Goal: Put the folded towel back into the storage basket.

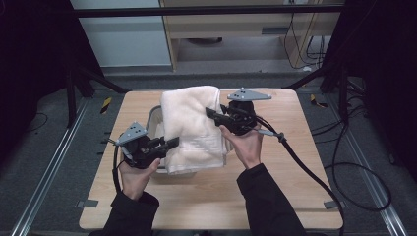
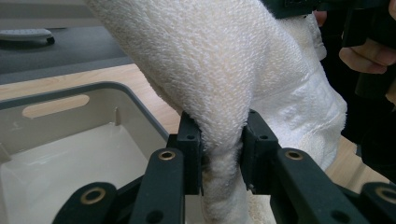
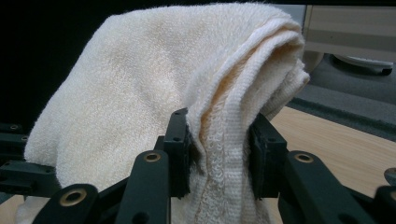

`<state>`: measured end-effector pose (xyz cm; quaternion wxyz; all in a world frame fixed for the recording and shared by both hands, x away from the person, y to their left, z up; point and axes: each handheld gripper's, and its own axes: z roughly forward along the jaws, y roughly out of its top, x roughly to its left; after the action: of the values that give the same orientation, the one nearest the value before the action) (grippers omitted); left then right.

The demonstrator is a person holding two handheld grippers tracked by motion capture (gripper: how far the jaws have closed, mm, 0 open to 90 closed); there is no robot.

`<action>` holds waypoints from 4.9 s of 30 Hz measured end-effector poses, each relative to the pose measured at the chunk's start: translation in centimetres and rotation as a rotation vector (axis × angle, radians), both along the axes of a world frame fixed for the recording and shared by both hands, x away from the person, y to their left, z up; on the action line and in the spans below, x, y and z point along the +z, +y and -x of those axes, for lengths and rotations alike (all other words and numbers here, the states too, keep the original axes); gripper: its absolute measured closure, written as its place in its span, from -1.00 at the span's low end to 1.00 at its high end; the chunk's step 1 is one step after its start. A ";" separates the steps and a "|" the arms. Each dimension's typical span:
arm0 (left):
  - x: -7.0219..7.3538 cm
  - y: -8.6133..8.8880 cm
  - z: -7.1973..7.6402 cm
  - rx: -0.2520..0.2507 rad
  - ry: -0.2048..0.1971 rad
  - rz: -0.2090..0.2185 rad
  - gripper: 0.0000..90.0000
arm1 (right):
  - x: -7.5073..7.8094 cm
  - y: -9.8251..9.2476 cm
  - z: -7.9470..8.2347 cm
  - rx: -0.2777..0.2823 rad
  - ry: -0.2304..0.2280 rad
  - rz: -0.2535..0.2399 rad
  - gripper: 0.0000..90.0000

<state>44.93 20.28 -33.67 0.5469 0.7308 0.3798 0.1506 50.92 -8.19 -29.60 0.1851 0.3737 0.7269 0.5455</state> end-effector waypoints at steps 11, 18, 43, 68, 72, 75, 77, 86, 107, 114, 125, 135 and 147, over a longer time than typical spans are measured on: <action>0.3 2.2 -0.5 0.028 -0.004 -0.005 0.59 | 0.2 2.5 -0.9 0.010 -0.011 0.001 0.45; 0.5 3.3 -0.8 0.054 -0.013 -0.020 0.59 | 0.2 4.0 -1.7 0.017 -0.010 0.000 0.45; -0.6 6.8 -2.8 0.108 0.021 -0.056 0.58 | -1.5 8.3 -4.4 0.020 0.010 -0.004 0.45; -4.4 7.0 -5.3 0.132 0.105 -0.125 0.58 | -6.5 9.8 -6.6 -0.030 0.091 0.046 0.44; -5.3 6.6 -5.7 0.132 0.122 -0.149 0.58 | -7.4 9.8 -6.9 -0.039 0.108 0.065 0.44; -5.5 6.4 -5.9 0.131 0.129 -0.155 0.58 | -7.8 9.7 -7.0 -0.043 0.113 0.070 0.44; -5.8 6.3 -6.0 0.131 0.135 -0.159 0.58 | -8.2 9.6 -7.1 -0.045 0.122 0.070 0.44; -6.5 6.3 -6.3 0.132 0.150 -0.170 0.58 | -9.1 9.7 -7.4 -0.054 0.136 0.079 0.44; -8.3 6.3 -7.1 0.164 0.197 -0.230 0.58 | -11.7 10.6 -8.1 -0.063 0.171 0.113 0.44; -9.0 5.8 -7.3 0.181 0.202 -0.265 0.57 | -12.7 10.8 -8.2 -0.071 0.175 0.147 0.41; -9.6 5.3 -7.5 0.205 0.211 -0.308 0.48 | -13.5 10.9 -8.3 -0.069 0.174 0.186 0.39; -9.6 5.3 -7.6 0.226 0.201 -0.313 0.26 | -14.2 10.9 -8.2 -0.063 0.178 0.220 0.35; -8.3 5.4 -6.9 0.242 0.122 -0.292 0.16 | -14.0 10.4 -7.9 -0.059 0.159 0.243 0.26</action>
<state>51.81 25.66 -41.99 0.3891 0.7591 0.4714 0.2239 58.82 2.19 -43.60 0.1867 0.4118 0.7888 0.4163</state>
